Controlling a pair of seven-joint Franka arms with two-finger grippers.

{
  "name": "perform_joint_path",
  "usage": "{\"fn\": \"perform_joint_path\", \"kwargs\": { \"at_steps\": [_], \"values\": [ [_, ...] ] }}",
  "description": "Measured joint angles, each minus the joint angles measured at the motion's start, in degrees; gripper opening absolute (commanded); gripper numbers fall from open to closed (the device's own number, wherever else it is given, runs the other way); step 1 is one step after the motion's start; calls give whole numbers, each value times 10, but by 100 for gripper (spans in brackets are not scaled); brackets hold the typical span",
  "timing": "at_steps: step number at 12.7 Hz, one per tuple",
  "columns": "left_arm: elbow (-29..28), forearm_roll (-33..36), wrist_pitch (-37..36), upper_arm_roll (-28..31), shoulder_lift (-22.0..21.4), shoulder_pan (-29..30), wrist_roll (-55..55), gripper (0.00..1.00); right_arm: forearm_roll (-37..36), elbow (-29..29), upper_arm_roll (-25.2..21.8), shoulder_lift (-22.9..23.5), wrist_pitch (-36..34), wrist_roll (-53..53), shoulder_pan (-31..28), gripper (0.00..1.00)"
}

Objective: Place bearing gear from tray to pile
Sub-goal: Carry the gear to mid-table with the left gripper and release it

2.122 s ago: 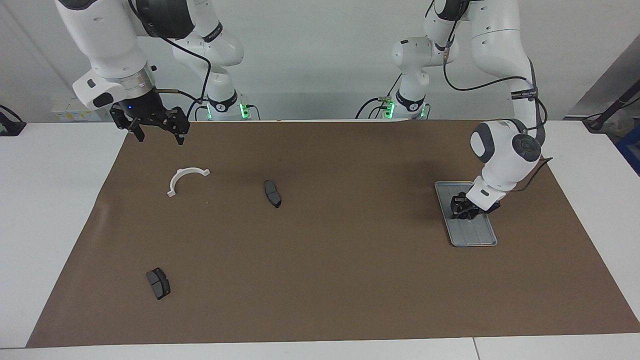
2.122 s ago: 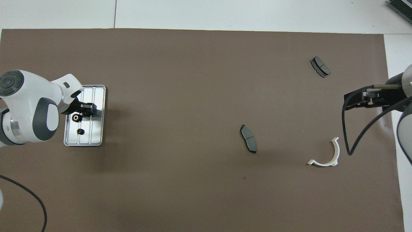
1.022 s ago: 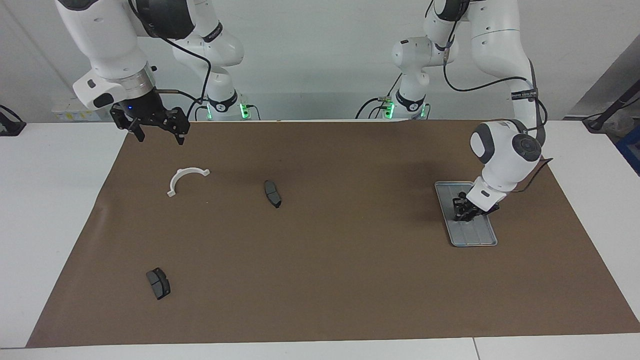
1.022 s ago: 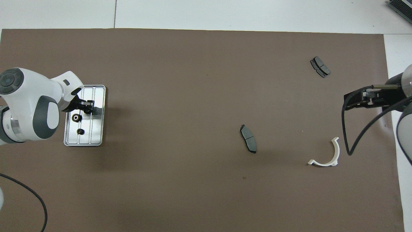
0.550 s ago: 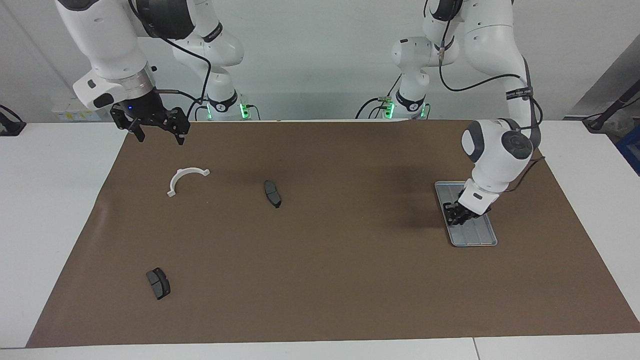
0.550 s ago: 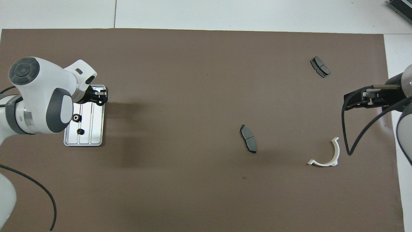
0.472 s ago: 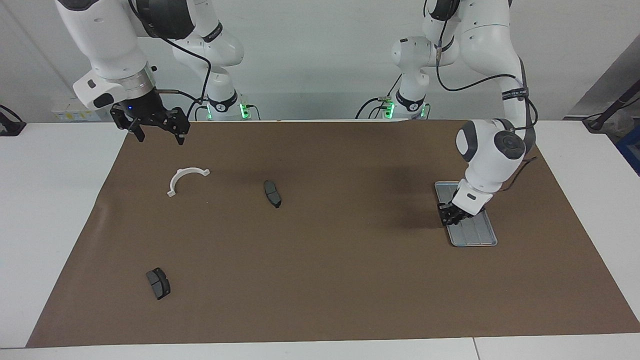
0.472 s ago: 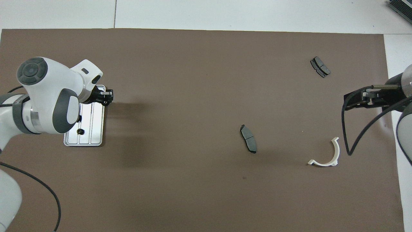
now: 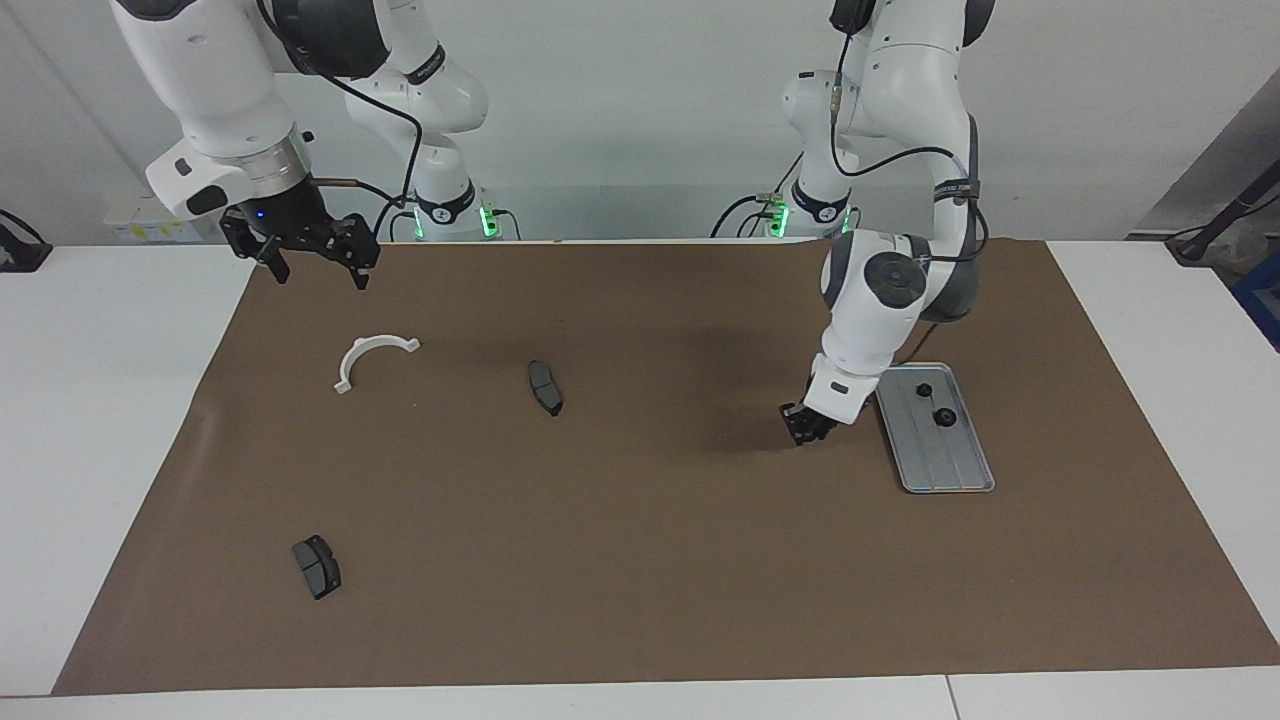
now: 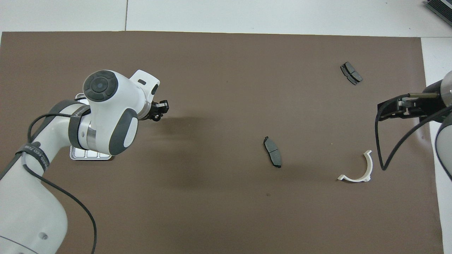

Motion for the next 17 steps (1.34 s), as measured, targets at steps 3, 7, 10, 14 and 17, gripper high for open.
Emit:
{"fn": "perform_joint_path", "kwargs": {
  "at_steps": [3, 7, 10, 14, 17],
  "values": [
    [17, -1, 0, -1, 4, -60, -88, 12, 0, 0, 0, 0, 0, 0, 0, 100],
    [66, -20, 0, -2, 32, -120, -149, 13, 0, -4, 5, -2, 0, 0, 3, 100],
    [86, -28, 0, -2, 61, -152, -161, 16, 0, -34, 5, -12, 30, 0, 3, 100],
    [101, -28, 1, -1, 96, -178, -180, 52, 22, -105, 6, -34, 127, 0, 5, 100],
    [102, -28, 1, 1, 97, -177, -180, 95, 26, -120, 7, -31, 156, 43, 43, 100]
  ]
}}
